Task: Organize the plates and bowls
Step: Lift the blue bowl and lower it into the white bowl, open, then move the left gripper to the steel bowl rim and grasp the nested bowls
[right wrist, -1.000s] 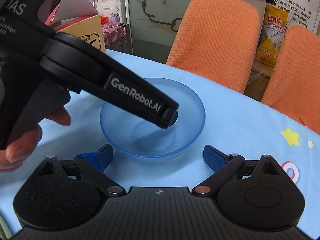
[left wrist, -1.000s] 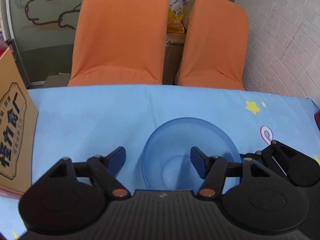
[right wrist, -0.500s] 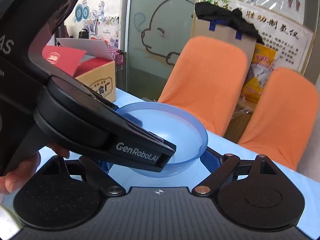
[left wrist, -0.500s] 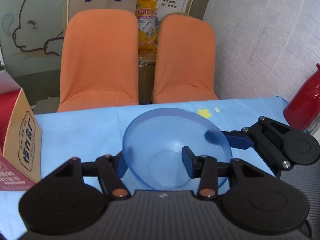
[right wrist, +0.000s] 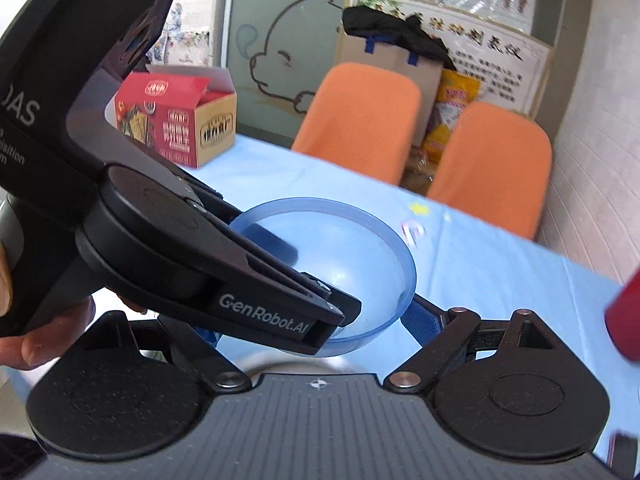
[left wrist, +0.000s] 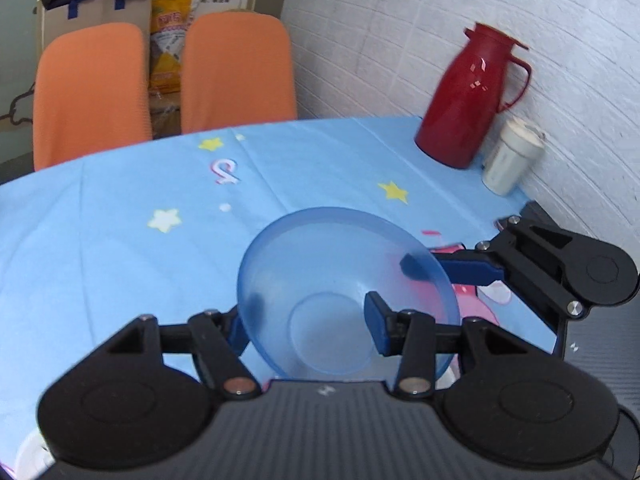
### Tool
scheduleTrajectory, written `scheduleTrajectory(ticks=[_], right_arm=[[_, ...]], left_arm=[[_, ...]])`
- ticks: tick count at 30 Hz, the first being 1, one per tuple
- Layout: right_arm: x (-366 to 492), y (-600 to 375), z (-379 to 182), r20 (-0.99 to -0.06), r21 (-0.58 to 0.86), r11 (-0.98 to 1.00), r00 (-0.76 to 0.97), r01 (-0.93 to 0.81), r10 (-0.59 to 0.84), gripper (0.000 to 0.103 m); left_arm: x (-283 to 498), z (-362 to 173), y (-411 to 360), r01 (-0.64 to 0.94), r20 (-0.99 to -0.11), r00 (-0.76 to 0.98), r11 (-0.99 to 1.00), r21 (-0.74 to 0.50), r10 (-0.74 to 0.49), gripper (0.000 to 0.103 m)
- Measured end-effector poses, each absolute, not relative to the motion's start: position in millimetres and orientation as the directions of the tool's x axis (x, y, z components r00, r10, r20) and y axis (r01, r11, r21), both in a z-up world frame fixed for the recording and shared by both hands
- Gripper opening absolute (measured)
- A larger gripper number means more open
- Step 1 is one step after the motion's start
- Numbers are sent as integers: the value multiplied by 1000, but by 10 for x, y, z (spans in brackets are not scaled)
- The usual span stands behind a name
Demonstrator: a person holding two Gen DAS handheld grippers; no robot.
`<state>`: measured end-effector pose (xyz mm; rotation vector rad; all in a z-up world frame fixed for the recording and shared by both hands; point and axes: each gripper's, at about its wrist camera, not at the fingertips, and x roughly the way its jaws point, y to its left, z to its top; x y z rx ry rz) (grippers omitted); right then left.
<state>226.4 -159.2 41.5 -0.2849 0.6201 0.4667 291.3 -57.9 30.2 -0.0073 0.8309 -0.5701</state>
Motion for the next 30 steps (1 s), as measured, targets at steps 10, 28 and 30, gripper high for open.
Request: scheduleTrajectory(ticks=[10, 28, 30], right_arm=[[2045, -1823, 39, -659, -78, 880, 687, -468, 307, 78], [1159, -2373, -173, -584, 110, 967, 773, -229, 249, 79], [1174, -2358, -190, -562, 129, 971, 792, -200, 238, 79]], left_arm=[[2676, -39, -878, 510, -757, 484, 844, -164, -439, 55], [2106, 185, -223, 297, -663, 670, 939, -172, -334, 75], [2091, 133, -202, 266, -666, 672, 945, -191, -324, 75]])
